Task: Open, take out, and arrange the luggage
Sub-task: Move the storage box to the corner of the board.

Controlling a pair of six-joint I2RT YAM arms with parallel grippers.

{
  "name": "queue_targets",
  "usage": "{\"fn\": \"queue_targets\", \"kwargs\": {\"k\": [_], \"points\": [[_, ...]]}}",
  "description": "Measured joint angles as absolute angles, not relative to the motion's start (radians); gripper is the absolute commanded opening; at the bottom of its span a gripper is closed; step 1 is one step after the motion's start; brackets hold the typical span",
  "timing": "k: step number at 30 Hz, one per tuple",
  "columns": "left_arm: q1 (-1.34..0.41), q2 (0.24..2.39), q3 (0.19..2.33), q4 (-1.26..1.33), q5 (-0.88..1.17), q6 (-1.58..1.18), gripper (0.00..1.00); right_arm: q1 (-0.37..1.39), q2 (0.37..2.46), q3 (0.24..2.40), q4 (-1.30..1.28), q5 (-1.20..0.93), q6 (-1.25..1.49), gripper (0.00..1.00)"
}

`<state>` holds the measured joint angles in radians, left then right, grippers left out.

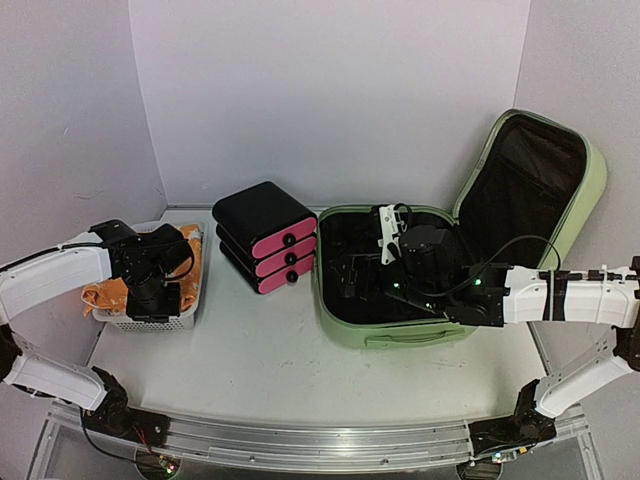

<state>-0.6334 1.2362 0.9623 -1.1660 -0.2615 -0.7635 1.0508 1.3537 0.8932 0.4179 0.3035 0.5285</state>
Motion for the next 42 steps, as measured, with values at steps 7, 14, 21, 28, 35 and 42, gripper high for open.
{"fn": "queue_targets", "kwargs": {"k": [7,14,21,28,35,42], "points": [[-0.631,1.194,0.994,-1.026,-0.097,-0.683,0.06,1.051,1.355,0.893,0.418,0.303,0.529,0.93],[-0.624,1.267,1.048,-0.873,-0.025,-0.605,0.00,1.051,1.355,0.893,0.419,0.301,0.529,0.93],[-0.593,1.475,1.120,-0.793,-0.016,-0.573,0.00,1.051,1.354,0.894,0.419,0.303,0.528,0.93],[-0.565,1.513,1.117,-0.884,-0.189,-0.632,0.01,1.051,1.354,0.894,0.418,0.304,0.524,0.93],[-0.556,1.452,1.097,-0.901,-0.188,-0.587,0.10,1.051,1.461,1.015,0.362,0.319,0.515,0.92],[-0.550,1.275,1.095,-0.937,-0.126,-0.550,0.17,1.026,1.583,1.173,0.323,0.303,0.494,0.93]]}}
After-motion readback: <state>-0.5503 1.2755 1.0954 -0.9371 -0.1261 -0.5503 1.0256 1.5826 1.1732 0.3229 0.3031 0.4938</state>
